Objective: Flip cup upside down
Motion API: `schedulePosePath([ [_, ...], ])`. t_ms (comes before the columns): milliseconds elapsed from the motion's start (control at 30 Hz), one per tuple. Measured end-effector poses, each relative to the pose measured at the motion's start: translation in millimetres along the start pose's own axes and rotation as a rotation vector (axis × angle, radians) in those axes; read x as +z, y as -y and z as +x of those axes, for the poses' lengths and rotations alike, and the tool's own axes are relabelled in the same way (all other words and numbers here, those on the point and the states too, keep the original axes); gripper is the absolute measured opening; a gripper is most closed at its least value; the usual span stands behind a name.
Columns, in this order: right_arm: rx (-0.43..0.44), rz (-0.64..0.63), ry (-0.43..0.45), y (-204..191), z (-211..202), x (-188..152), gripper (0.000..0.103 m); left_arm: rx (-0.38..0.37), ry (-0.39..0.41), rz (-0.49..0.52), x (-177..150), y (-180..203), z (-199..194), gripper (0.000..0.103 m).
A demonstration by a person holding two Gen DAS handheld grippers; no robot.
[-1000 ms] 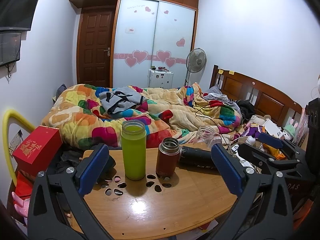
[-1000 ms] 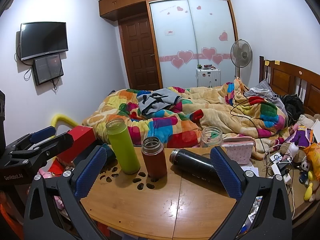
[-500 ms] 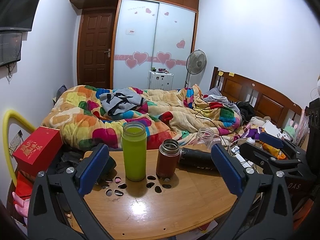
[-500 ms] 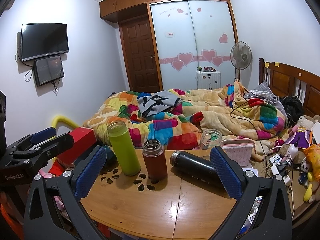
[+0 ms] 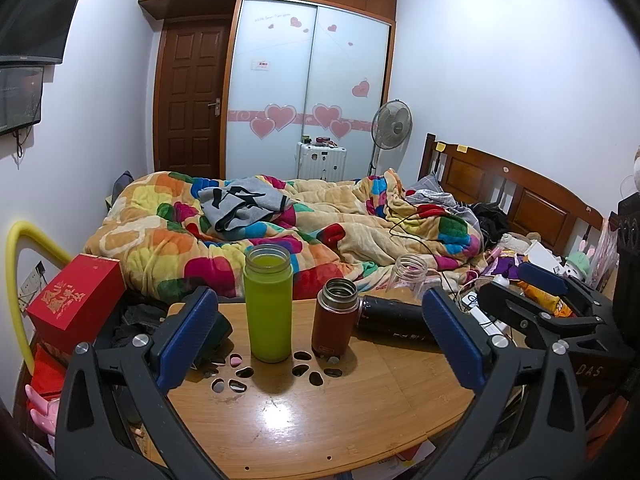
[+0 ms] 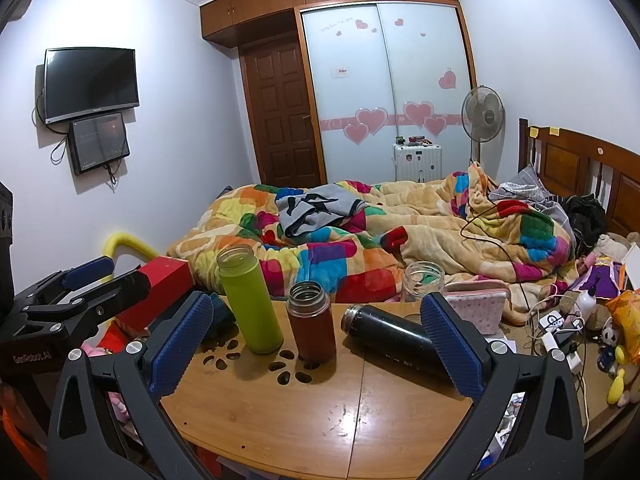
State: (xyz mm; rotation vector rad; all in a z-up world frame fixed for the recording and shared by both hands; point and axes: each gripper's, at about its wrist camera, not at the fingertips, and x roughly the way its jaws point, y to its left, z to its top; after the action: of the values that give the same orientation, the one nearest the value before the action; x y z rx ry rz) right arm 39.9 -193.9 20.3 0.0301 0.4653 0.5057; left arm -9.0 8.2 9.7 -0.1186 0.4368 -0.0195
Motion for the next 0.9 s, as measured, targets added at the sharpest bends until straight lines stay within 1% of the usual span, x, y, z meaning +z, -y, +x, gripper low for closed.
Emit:
schedulePosePath([
  [900,0.003,0.002,0.001,-1.3,-0.1,0.2,0.103,0.002,0.001,0.001,-0.8,-0.5,-0.1,0.103],
])
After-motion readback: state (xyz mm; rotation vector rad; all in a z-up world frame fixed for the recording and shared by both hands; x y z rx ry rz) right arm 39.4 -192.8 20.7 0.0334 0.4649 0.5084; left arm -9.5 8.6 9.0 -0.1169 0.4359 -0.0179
